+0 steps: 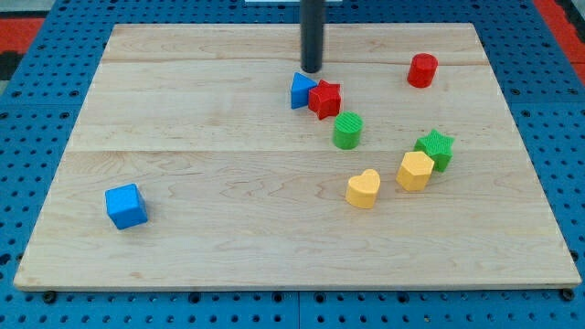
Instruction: Move the blue triangle diagonally right of the blue cube
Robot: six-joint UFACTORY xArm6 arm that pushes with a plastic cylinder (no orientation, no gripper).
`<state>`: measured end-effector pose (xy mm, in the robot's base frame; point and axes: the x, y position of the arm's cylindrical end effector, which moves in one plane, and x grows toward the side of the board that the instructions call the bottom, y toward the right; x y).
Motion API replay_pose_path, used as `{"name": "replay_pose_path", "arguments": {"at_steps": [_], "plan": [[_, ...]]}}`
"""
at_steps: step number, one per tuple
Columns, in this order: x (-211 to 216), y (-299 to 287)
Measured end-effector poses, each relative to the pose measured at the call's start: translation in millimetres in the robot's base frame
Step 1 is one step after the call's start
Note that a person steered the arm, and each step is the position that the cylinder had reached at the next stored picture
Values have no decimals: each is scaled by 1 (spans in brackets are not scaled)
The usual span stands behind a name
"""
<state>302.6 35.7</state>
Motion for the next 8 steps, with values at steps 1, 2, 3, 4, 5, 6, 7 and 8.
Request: {"name": "replay_pose_path", "arguments": {"at_steps": [1,2,3,4,5,6,7,8], "plan": [[41,4],[56,-52],[41,-49],[12,-66],[76,-122],[104,-164],[123,-136],[85,-162]]}}
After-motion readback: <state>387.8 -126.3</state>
